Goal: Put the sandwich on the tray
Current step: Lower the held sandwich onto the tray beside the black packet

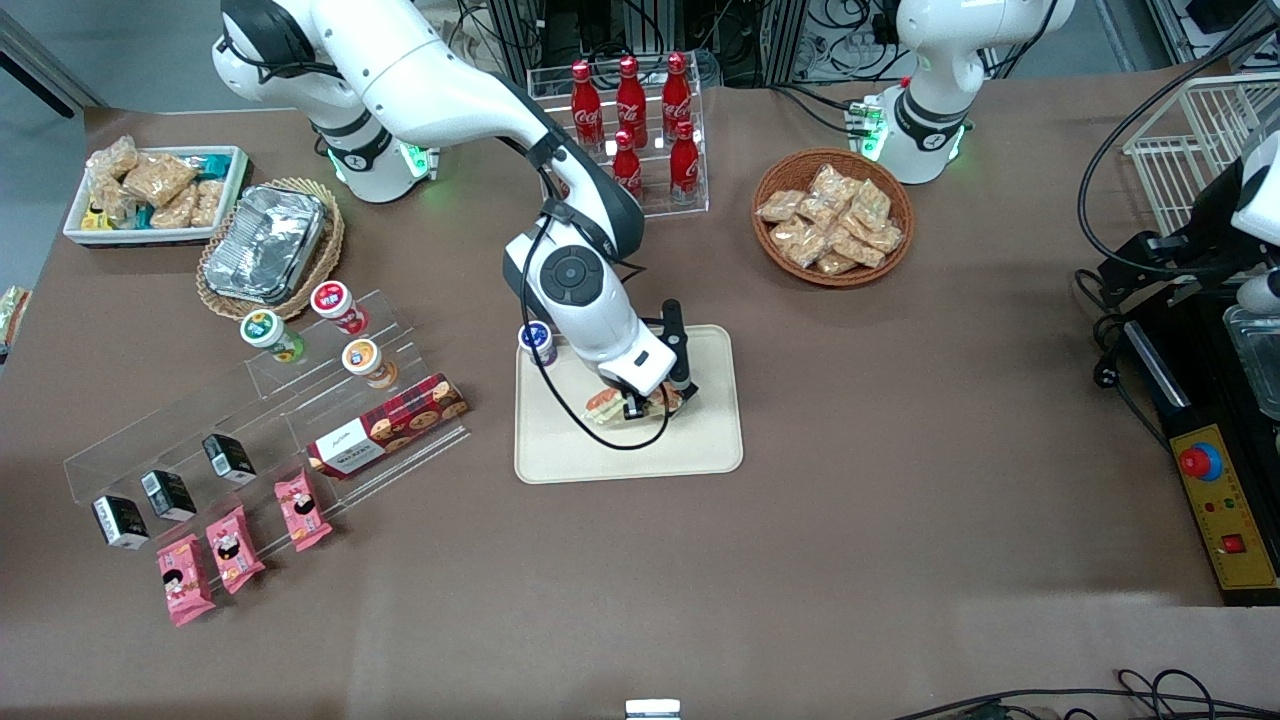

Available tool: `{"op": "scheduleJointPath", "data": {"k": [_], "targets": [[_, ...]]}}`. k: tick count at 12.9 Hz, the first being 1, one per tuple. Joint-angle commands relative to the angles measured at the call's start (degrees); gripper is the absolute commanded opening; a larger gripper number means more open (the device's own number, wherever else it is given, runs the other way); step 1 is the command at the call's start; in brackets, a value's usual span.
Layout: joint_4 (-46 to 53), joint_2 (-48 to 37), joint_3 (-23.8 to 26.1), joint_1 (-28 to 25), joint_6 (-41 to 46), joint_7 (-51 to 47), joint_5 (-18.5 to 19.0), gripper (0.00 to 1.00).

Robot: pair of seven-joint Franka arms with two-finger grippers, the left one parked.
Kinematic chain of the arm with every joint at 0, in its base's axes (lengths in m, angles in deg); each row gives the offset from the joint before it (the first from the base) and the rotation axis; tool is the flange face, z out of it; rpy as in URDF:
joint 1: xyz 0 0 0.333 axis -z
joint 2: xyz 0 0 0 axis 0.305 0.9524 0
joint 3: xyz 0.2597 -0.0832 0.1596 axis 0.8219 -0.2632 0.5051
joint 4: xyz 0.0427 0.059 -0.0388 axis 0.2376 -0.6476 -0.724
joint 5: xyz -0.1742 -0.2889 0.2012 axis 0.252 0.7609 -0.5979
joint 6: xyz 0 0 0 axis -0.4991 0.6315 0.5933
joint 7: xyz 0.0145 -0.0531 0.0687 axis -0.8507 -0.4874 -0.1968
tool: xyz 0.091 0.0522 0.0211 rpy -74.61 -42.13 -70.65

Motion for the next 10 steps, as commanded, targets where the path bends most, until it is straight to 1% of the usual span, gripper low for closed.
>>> {"op": "scheduleJointPath", "data": {"k": [1, 3, 4, 6, 7, 10], "targets": [[1.6, 3.9, 0.0, -2.1, -4.3, 1.0, -1.1, 0.00], [1.6, 6.2, 0.0, -2.1, -8.0, 1.1, -1.0, 0.00], [1.5, 6.3, -0.2, -1.9, -8.5, 1.5, -0.6, 0.00], [1.5, 6.3, -0.3, -1.1, -8.5, 1.5, 2.3, 0.00], [1.5, 6.4, -0.4, -1.0, -8.7, 1.5, 2.7, 0.00], [1.4, 6.6, -3.0, -0.9, -10.2, 1.5, 2.8, 0.00]]}}
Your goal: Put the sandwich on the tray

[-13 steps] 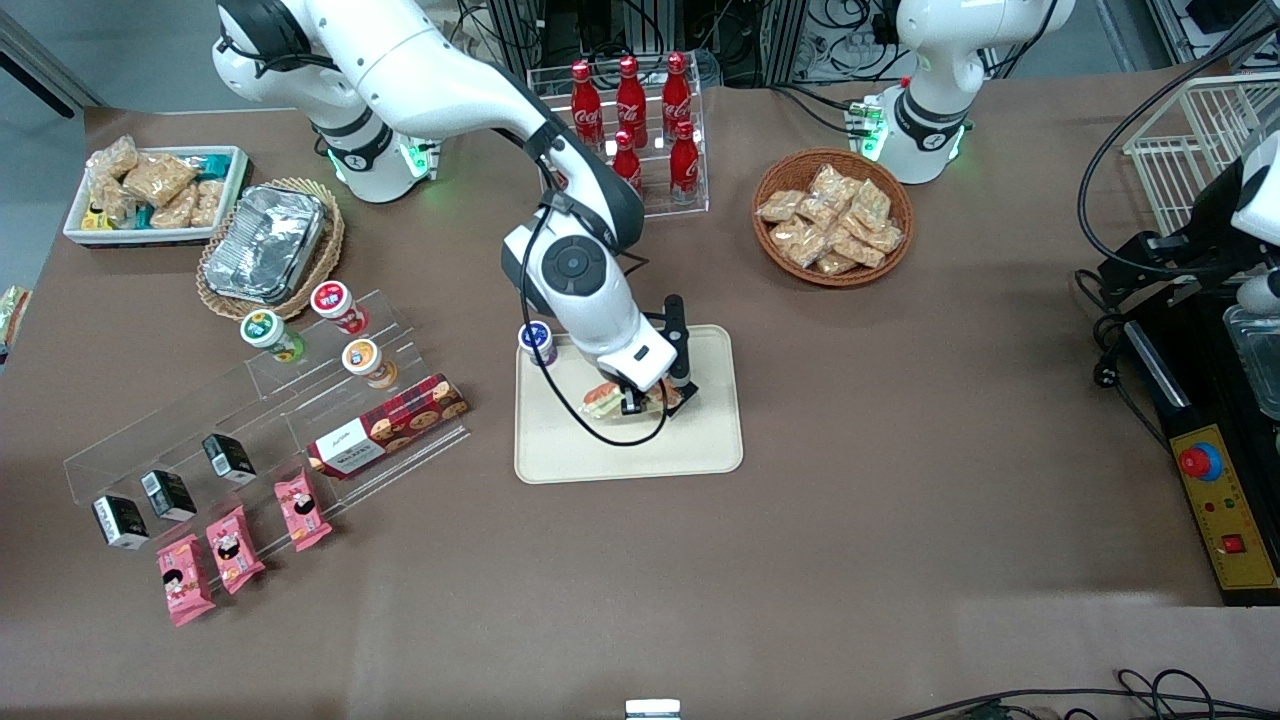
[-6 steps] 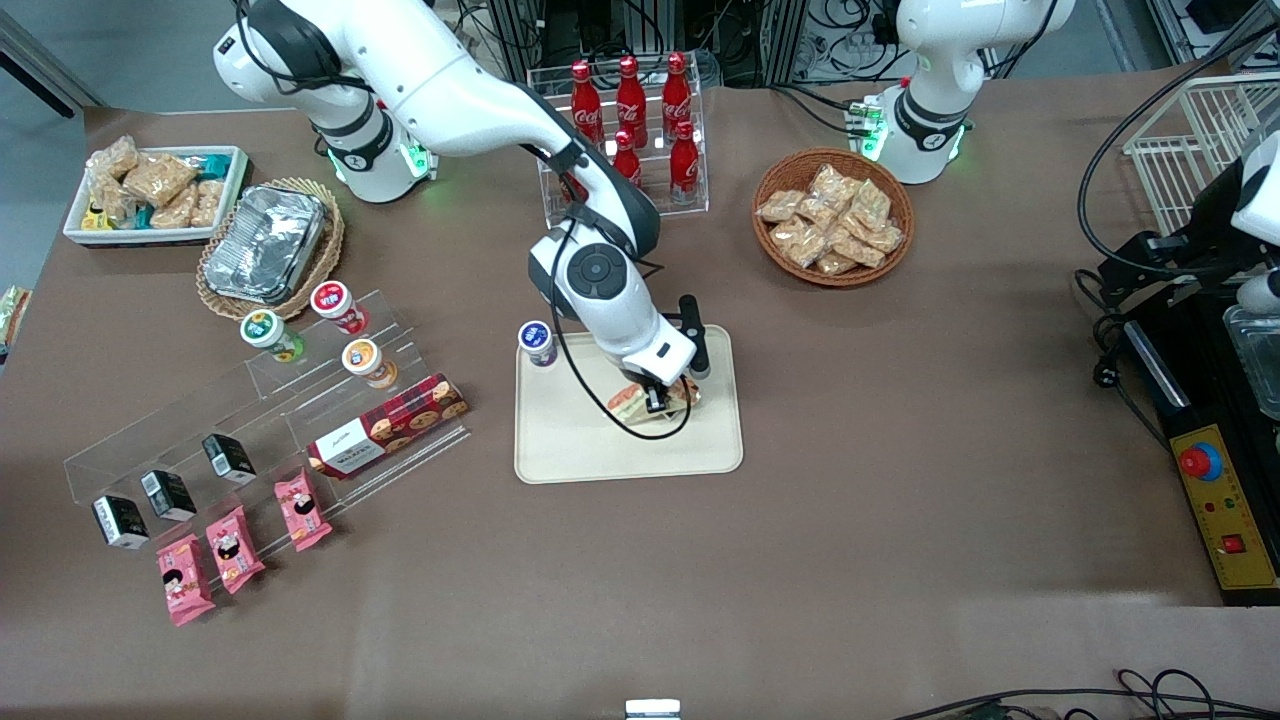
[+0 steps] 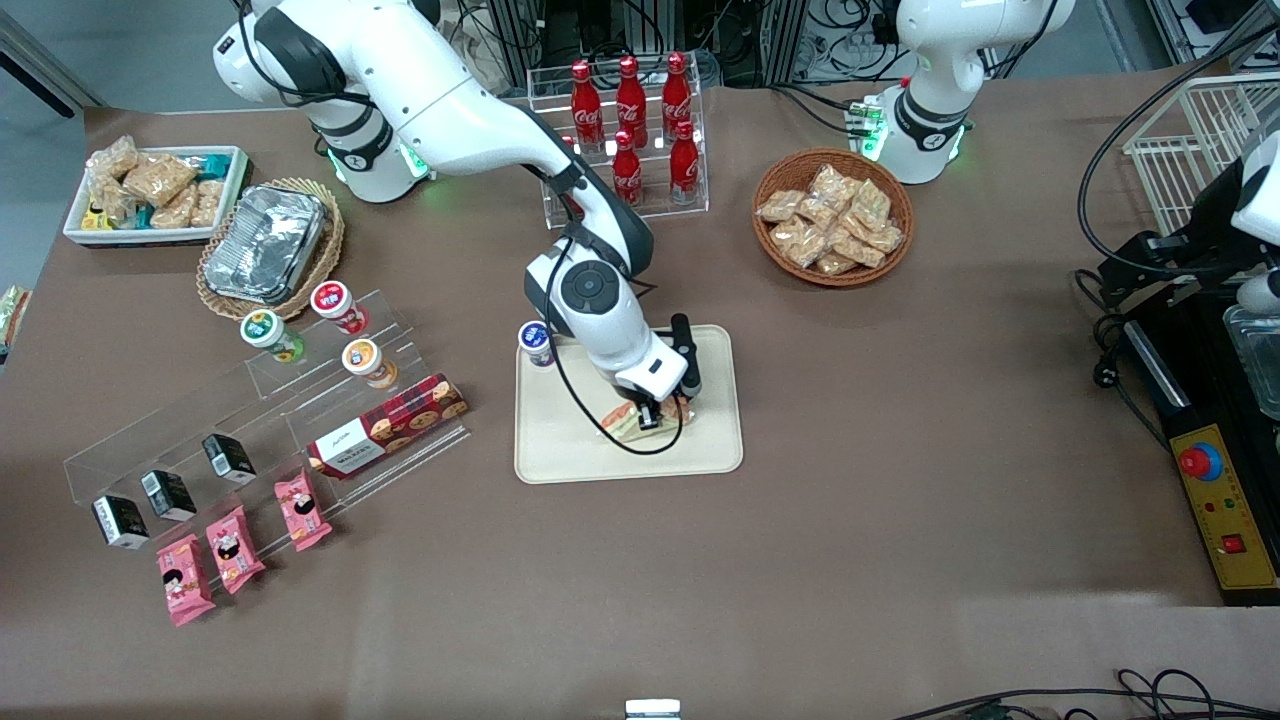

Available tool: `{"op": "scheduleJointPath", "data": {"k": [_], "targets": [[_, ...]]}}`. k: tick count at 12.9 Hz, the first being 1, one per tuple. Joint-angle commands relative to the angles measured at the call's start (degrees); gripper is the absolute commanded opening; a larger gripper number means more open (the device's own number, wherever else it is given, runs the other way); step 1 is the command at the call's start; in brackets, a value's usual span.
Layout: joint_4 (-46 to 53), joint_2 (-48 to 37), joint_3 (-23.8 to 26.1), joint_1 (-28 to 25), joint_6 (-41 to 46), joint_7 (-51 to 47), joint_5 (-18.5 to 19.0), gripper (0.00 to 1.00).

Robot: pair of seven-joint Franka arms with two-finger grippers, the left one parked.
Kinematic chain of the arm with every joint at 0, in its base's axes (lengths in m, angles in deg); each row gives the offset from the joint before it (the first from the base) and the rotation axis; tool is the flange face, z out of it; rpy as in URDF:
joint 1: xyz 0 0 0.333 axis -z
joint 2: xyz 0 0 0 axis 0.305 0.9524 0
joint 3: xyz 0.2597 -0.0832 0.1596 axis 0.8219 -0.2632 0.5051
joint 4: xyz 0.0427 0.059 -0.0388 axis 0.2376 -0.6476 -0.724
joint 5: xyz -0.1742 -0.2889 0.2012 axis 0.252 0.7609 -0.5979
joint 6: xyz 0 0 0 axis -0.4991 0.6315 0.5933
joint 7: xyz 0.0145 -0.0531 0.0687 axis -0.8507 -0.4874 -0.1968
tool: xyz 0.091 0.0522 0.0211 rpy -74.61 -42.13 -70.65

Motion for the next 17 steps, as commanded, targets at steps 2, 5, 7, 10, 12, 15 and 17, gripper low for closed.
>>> {"op": "scheduleJointPath", "data": {"k": [2, 5, 7, 10, 12, 15, 17], "targets": [[1.1, 1.7, -1.5, 1.0, -2.1, 1.3, 1.1, 0.00], [0.8, 2.1, -1.5, 1.1, -2.9, 1.3, 1.0, 0.00], [0.9, 2.7, -1.4, 1.1, -3.0, 0.9, 0.3, 0.05], [0.9, 2.7, -1.4, 1.2, -3.0, 0.6, 0.2, 0.99], [0.9, 2.7, -1.3, 1.9, -2.9, 0.6, -0.1, 1.00], [0.8, 1.4, -1.3, 2.4, -2.4, 0.6, -1.8, 1.00], [0.8, -1.4, -0.9, 4.3, 1.3, 0.7, -1.9, 1.00]]}}
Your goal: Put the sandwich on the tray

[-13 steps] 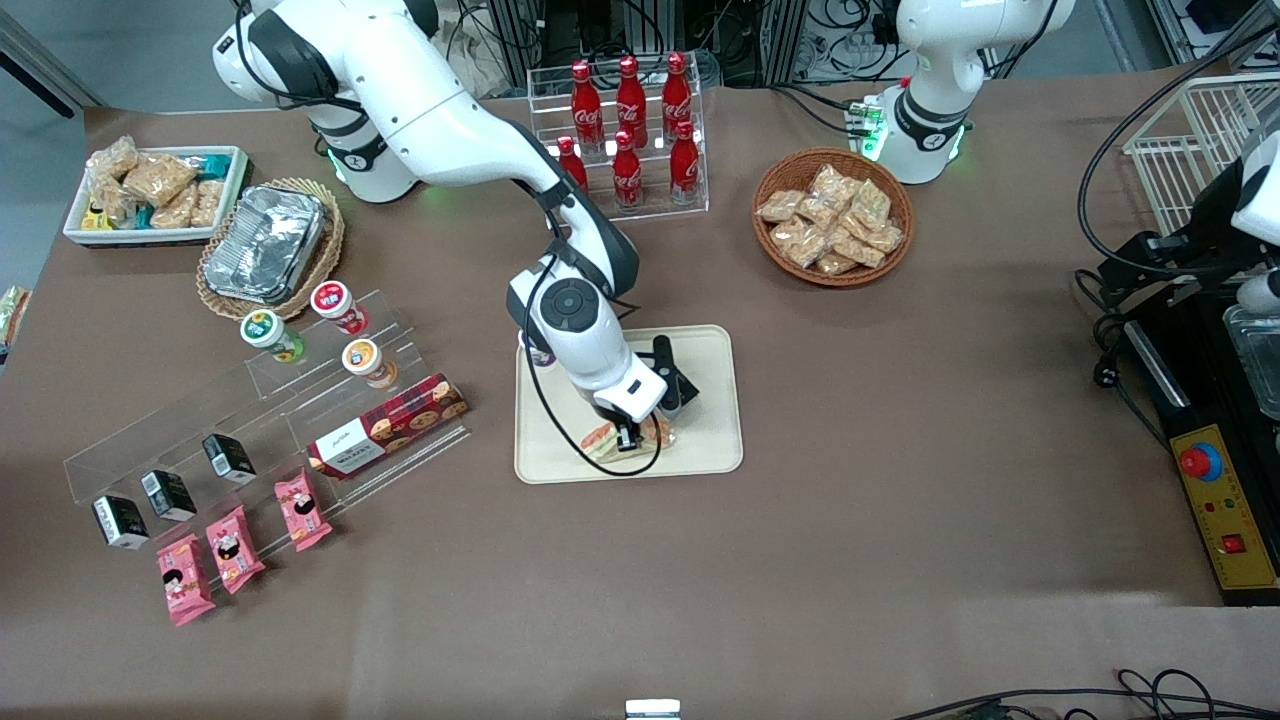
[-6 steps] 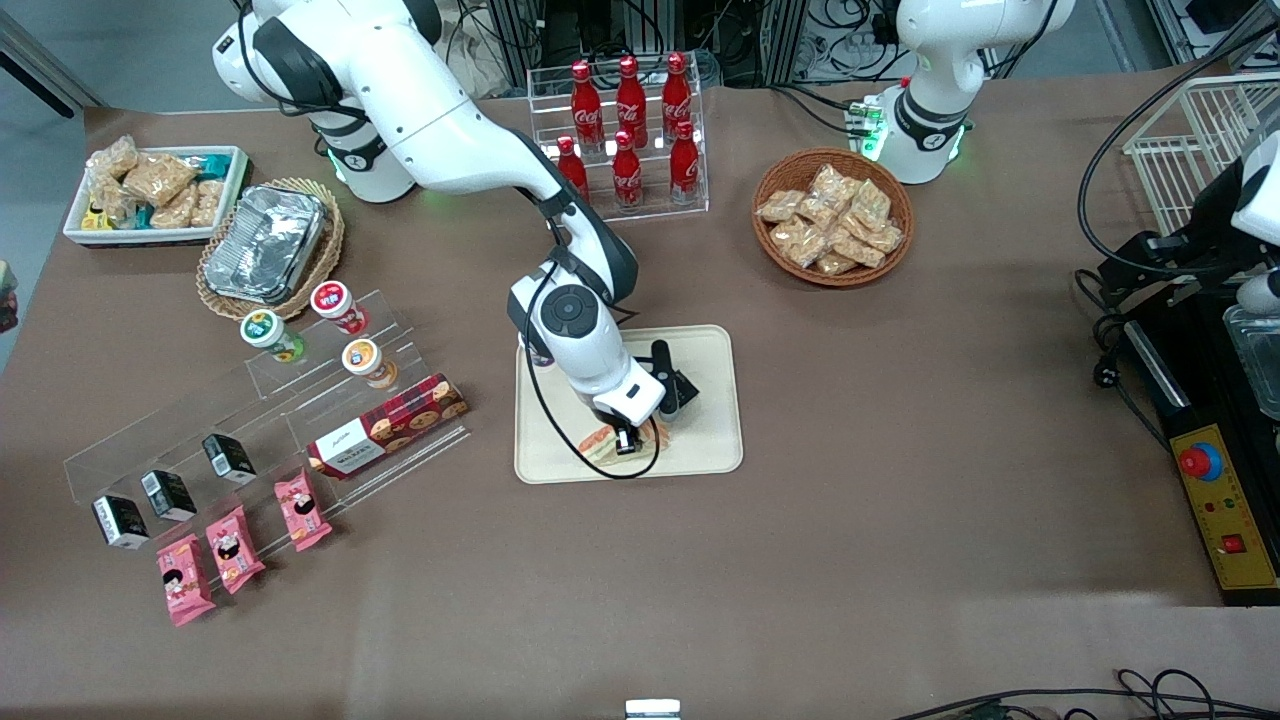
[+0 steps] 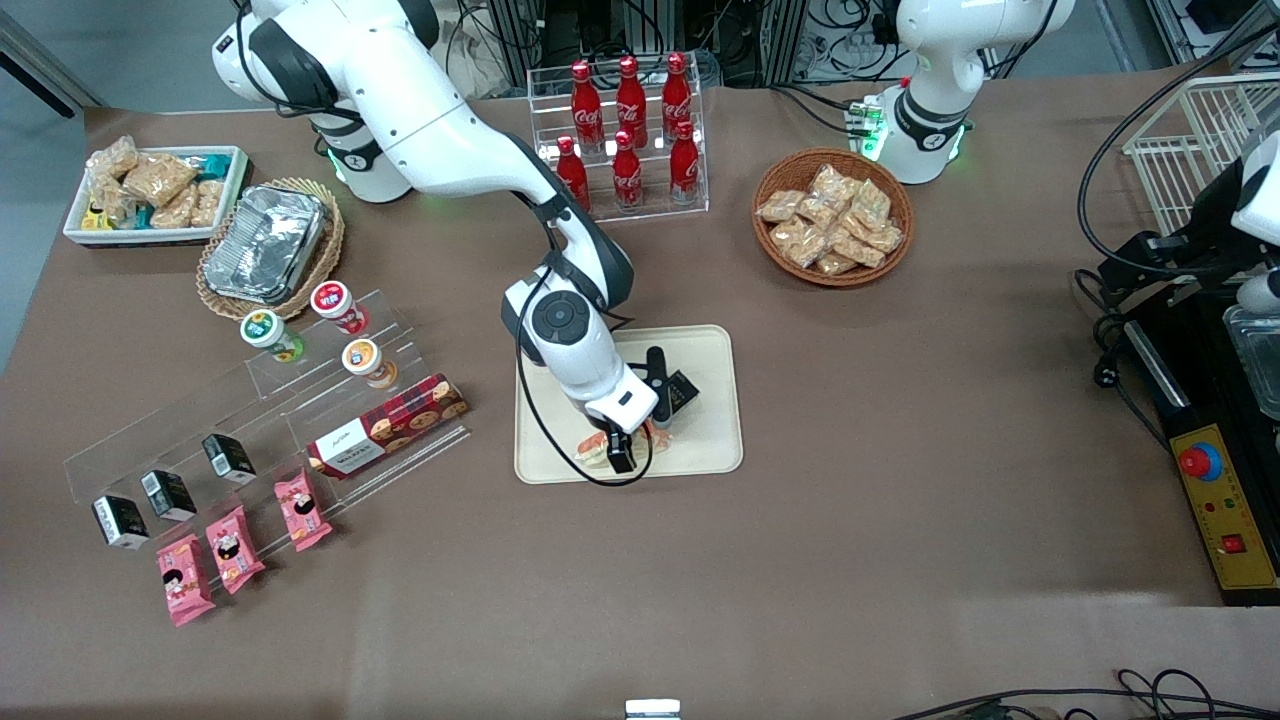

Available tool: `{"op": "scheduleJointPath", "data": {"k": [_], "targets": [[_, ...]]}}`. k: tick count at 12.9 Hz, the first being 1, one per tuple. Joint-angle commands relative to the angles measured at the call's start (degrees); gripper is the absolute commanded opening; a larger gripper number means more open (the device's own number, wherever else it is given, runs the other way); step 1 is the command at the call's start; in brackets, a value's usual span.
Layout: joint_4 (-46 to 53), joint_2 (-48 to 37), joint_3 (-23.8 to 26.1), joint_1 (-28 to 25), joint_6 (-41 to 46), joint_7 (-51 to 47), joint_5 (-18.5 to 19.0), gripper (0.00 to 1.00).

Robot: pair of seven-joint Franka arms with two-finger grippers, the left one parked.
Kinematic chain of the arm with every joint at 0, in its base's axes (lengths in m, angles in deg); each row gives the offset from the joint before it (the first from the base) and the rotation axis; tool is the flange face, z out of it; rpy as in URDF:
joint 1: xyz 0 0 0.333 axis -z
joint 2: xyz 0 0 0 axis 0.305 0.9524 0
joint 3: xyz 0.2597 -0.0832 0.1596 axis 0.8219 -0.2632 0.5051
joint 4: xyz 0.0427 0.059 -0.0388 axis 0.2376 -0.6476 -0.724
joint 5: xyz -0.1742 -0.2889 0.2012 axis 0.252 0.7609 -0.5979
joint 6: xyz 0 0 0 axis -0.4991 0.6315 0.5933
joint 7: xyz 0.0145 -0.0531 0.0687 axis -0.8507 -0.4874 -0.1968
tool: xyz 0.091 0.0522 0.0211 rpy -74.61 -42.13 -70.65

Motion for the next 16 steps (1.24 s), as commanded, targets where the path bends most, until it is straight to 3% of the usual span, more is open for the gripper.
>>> {"op": "scheduleJointPath", "data": {"k": [1, 3, 7, 10, 13, 16], "targets": [[0.2, -4.7, 0.6, 2.3, 6.8, -0.3, -1.2, 1.00], [0.4, -8.0, 0.2, 4.3, 12.2, -1.5, -3.4, 1.00], [0.8, -13.1, 0.2, 11.0, 21.4, -7.4, -3.6, 1.00], [0.9, -18.7, 0.0, 16.4, 28.9, -13.9, -2.0, 1.00], [0.7, -24.0, 0.4, 21.4, 42.6, -22.0, -0.8, 1.00], [0.4, -29.4, 0.5, 26.0, 48.5, -30.0, 1.3, 1.00]]}}
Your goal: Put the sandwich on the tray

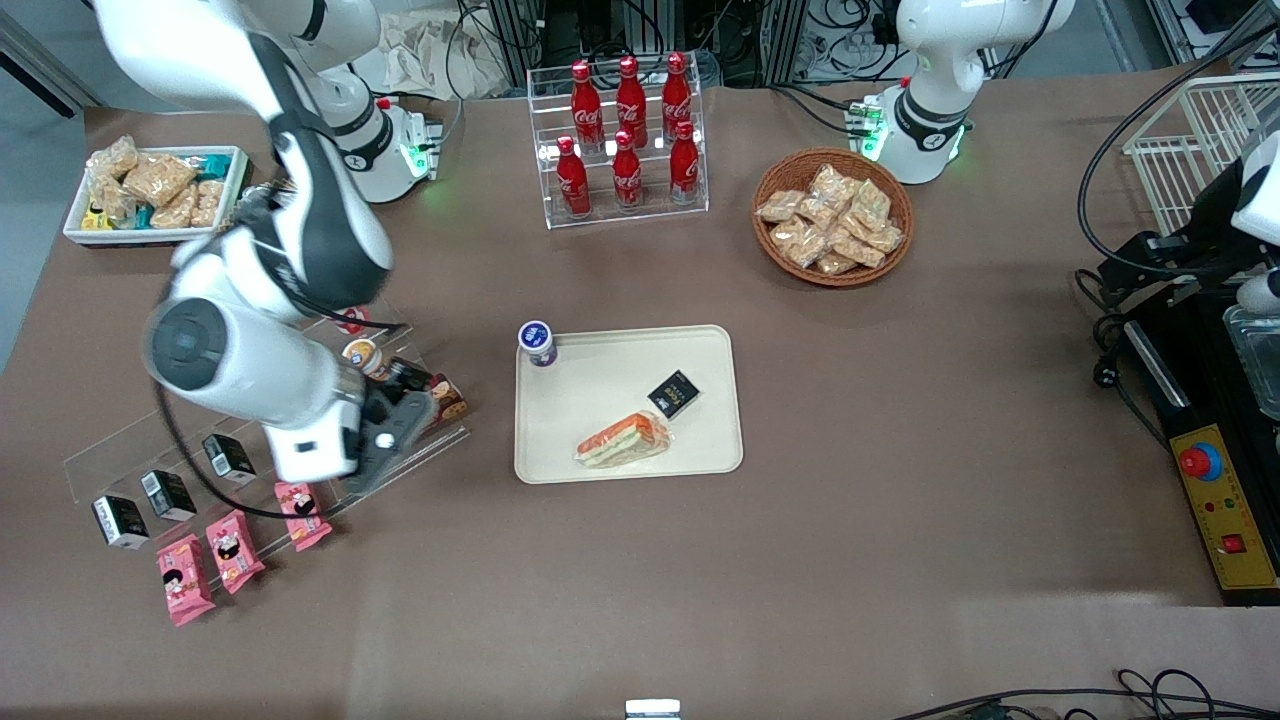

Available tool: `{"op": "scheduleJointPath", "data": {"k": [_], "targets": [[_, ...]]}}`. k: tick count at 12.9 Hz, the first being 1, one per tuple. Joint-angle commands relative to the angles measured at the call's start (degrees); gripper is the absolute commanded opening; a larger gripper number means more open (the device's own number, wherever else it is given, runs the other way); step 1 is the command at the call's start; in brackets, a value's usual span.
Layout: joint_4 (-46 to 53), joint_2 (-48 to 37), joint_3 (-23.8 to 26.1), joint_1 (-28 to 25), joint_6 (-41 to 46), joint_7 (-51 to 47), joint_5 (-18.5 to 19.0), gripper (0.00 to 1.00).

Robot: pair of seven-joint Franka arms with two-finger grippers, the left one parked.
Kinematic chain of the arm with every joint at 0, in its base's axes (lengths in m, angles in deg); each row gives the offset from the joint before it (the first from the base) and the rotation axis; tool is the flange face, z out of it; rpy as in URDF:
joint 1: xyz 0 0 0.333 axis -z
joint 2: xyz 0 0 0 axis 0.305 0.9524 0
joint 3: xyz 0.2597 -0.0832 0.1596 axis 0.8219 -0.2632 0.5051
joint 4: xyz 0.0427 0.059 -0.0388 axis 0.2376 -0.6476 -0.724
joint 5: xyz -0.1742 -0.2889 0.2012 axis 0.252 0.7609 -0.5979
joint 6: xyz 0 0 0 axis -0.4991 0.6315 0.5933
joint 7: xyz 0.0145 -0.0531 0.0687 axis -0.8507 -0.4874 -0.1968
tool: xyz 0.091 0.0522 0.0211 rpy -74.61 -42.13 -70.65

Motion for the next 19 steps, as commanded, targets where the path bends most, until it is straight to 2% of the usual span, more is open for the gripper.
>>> {"op": "scheduleJointPath", "data": {"k": [1, 4, 8, 12, 15, 19], "targets": [[-1.1, -5.9, 1.0, 5.1, 5.8, -7.8, 2.5, 1.00], [-1.4, -8.8, 1.0, 13.2, 7.4, -8.8, 3.0, 1.00], [-6.0, -15.8, 0.9, 20.1, 9.2, -13.5, 3.3, 1.00], [-15.1, -25.6, 0.7, 21.3, 9.4, -17.6, 5.5, 1.00], [-15.7, -27.1, 0.9, 20.1, 10.2, -24.8, 5.6, 1.00], [-14.2, -25.7, 0.9, 19.6, 10.3, -26.9, 5.4, 1.00]]}}
